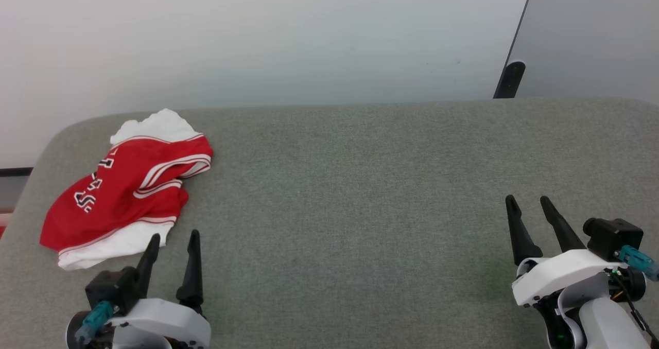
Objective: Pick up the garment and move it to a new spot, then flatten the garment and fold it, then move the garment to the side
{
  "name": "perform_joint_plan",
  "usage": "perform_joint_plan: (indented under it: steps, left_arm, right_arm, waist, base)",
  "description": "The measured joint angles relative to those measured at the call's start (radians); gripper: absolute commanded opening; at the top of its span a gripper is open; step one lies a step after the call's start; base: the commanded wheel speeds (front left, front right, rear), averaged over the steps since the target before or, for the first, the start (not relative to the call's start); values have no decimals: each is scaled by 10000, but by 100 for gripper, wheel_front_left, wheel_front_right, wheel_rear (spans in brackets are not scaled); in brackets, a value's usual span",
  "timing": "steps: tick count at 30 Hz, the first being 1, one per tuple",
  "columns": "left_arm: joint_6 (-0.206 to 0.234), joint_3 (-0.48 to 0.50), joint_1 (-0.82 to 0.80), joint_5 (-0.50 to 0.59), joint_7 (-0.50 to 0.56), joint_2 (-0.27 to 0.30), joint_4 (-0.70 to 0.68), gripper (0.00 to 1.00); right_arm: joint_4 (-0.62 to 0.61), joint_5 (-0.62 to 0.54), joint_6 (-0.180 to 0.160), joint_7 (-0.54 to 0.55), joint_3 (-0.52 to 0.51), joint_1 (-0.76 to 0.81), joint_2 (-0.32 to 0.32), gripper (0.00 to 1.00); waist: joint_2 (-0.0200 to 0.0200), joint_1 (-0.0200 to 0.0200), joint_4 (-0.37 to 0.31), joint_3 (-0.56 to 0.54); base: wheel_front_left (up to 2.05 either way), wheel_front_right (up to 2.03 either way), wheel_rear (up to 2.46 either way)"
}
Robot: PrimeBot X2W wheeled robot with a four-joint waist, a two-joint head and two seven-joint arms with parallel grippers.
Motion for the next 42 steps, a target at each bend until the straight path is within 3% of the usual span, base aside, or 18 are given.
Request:
perform_joint_plan:
  steps: [19, 33, 42]
  left_arm:
    - [-472, 144, -10, 355, -387, -134, 374, 100]
    - [-571, -50, -84, 713, -627, 0, 571, 100]
    - [-600, -63, -102, 639, -650, 25, 727, 100]
  right_arm:
    - [-23, -593, 0, -384, -194, 101, 165, 100]
    - [-48, -1354, 0, -617, -334, 160, 228, 100]
    - [-42, -1241, 0, -619, -345, 151, 326, 100]
  waist:
    - [0, 0, 2, -97]
    - [0, 0, -36, -79]
    - [0, 1, 28, -115]
  base:
    - [0, 0, 0]
    - [0, 0, 0]
    - [0, 0, 0]
